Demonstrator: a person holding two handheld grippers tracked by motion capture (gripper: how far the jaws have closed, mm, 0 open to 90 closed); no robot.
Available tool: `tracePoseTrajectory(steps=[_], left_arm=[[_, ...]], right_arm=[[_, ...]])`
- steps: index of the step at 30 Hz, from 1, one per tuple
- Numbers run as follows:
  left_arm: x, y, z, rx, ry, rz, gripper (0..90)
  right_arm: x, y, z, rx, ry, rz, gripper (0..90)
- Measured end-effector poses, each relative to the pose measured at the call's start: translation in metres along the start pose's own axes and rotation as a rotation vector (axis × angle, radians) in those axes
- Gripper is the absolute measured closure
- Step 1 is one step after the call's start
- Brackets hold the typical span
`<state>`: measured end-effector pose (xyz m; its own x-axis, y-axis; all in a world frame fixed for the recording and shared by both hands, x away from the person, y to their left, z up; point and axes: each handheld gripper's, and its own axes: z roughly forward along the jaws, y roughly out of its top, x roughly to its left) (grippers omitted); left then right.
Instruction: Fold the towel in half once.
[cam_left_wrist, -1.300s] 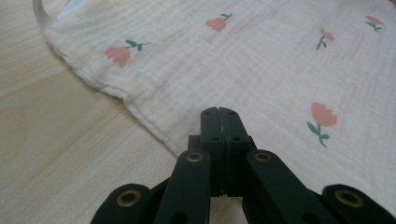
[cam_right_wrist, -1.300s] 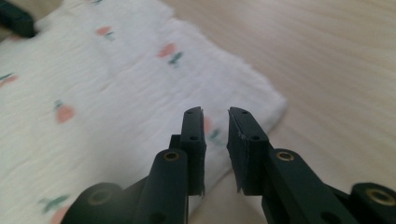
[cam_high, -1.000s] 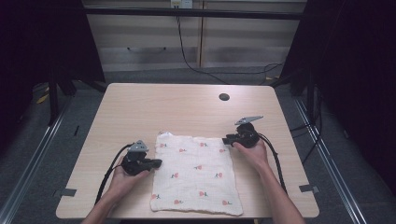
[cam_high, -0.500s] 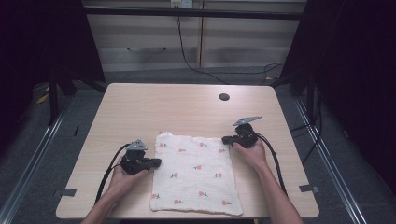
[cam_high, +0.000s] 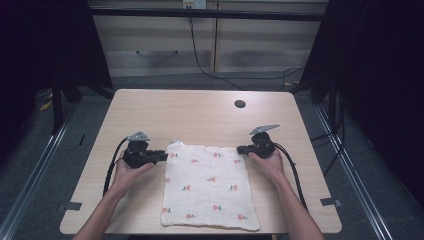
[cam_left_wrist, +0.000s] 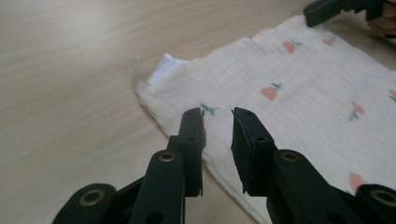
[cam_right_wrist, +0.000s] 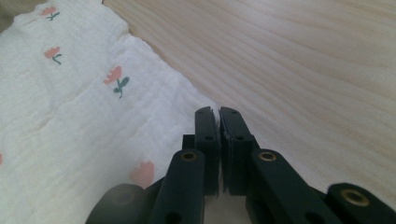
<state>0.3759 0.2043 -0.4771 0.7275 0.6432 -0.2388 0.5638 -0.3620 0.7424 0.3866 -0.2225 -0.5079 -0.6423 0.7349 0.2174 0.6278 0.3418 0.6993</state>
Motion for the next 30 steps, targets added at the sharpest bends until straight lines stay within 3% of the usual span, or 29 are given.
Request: tracePoseTrajectory(steps=[2, 6, 12, 15, 18, 24, 26, 29, 30], left_arm=[[0.013, 0.010, 0.006, 0.005, 0.015, -0.023, 72.4], [0.028, 0.016, 0.016, 0.005, 0.023, -0.046, 74.3], [0.039, 0.019, 0.029, 0.026, 0.041, -0.074, 71.6], [0.043, 0.015, 0.040, 0.067, 0.039, -0.086, 64.6], [0.043, 0.014, 0.043, 0.061, 0.032, -0.088, 64.2], [0.034, 0.017, 0.050, 0.067, 0.032, -0.054, 64.9], [0.029, 0.018, 0.053, 0.064, 0.040, -0.015, 64.6], [0.022, 0.017, 0.054, 0.073, 0.057, 0.042, 72.7], [0.022, 0.017, 0.054, 0.073, 0.057, 0.042, 76.1]], right_arm=[[0.000, -0.001, 0.000, -0.009, 0.004, 0.006, 87.1], [-0.001, -0.003, 0.000, -0.021, 0.009, 0.012, 87.1], [-0.001, -0.002, 0.001, -0.022, 0.008, 0.006, 87.2], [-0.001, -0.003, 0.001, -0.024, 0.010, 0.008, 87.3], [-0.001, -0.003, 0.001, -0.026, 0.008, 0.006, 87.2], [-0.001, -0.003, 0.001, -0.029, 0.006, 0.009, 87.2], [0.000, -0.003, 0.001, -0.027, 0.001, 0.008, 87.2], [0.000, -0.003, 0.001, -0.027, 0.001, 0.010, 87.2], [0.000, -0.003, 0.001, -0.027, 0.001, 0.010, 87.2]])
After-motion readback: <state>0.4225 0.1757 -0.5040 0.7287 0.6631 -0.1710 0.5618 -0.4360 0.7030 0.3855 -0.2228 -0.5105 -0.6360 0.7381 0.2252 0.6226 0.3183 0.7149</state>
